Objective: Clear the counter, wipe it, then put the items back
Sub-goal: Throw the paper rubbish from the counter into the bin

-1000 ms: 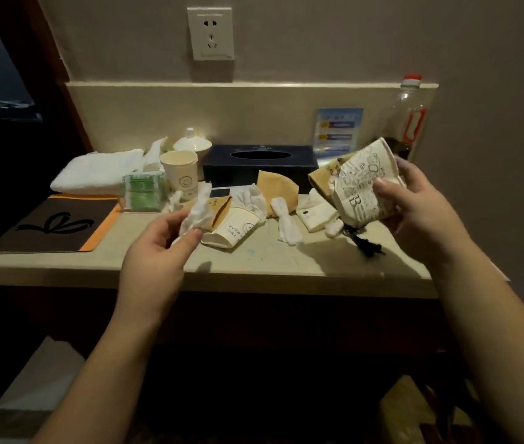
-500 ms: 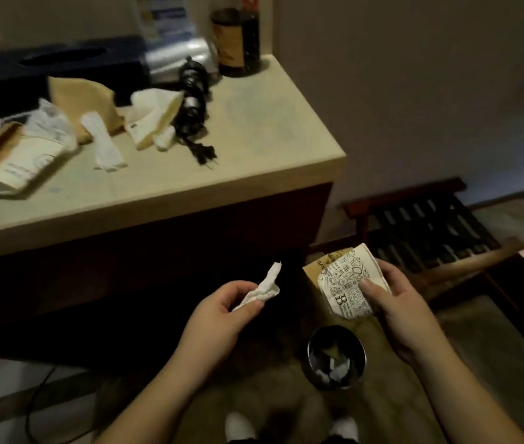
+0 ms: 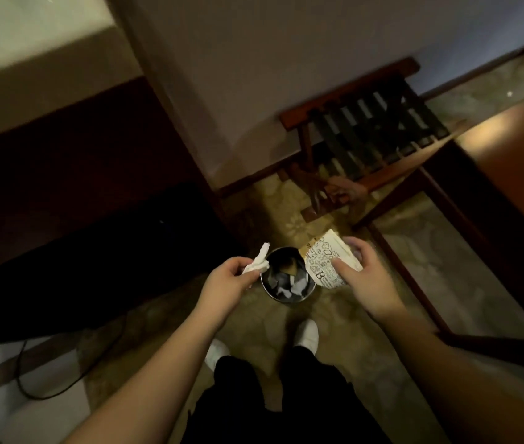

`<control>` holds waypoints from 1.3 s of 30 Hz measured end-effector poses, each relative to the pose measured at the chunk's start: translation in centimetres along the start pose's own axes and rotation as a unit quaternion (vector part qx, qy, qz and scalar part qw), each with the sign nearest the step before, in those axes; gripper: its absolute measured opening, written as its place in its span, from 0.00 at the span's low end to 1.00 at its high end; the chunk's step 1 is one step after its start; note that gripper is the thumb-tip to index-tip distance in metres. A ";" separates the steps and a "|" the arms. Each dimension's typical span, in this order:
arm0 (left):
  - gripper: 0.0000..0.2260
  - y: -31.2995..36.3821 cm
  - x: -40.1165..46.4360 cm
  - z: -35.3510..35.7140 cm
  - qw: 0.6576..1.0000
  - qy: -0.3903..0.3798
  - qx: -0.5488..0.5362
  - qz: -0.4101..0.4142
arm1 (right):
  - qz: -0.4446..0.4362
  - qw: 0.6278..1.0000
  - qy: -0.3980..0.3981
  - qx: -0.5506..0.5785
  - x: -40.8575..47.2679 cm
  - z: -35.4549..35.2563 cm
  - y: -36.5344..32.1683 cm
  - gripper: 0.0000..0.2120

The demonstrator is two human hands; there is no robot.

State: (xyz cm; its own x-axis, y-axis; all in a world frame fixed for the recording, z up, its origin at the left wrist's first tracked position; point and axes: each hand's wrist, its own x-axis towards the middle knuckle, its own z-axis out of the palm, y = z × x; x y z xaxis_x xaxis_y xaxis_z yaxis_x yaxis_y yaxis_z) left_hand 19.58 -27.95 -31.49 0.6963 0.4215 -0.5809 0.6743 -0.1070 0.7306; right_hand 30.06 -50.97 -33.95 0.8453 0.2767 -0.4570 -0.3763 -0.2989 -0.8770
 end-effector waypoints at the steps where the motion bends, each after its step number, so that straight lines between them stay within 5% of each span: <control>1: 0.03 -0.4 0.8 1.0 1.000 -0.001 -0.003 -0.017 | 0.008 1.000 -0.001 -0.021 0.7 -0.2 1.0 0.19; 16: 0.11 -14.8 15.5 11.7 0.972 -0.061 0.006 -0.226 | 0.087 0.958 -0.071 -0.263 12.9 3.4 22.9 0.26; 24: 0.09 -23.1 25.2 16.9 0.965 -0.063 0.034 -0.251 | 0.095 0.932 -0.098 -0.335 21.0 7.0 33.2 0.26; 34: 0.03 -26.0 30.1 20.5 0.968 -0.074 0.031 -0.238 | 0.118 0.931 -0.124 -0.322 25.1 10.0 35.3 0.30; 39: 0.14 -24.4 30.0 19.7 0.962 -0.092 0.077 -0.246 | 0.123 0.911 -0.138 -0.368 25.1 9.6 32.9 0.28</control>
State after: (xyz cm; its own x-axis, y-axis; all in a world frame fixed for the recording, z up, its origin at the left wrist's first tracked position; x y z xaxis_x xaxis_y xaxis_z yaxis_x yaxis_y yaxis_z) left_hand 28.84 -30.41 -73.76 0.3060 0.2900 -0.9068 0.9518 -0.0727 0.2979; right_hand 35.26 -45.08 -75.66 0.6046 0.3077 -0.7347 -0.0986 -0.8864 -0.4524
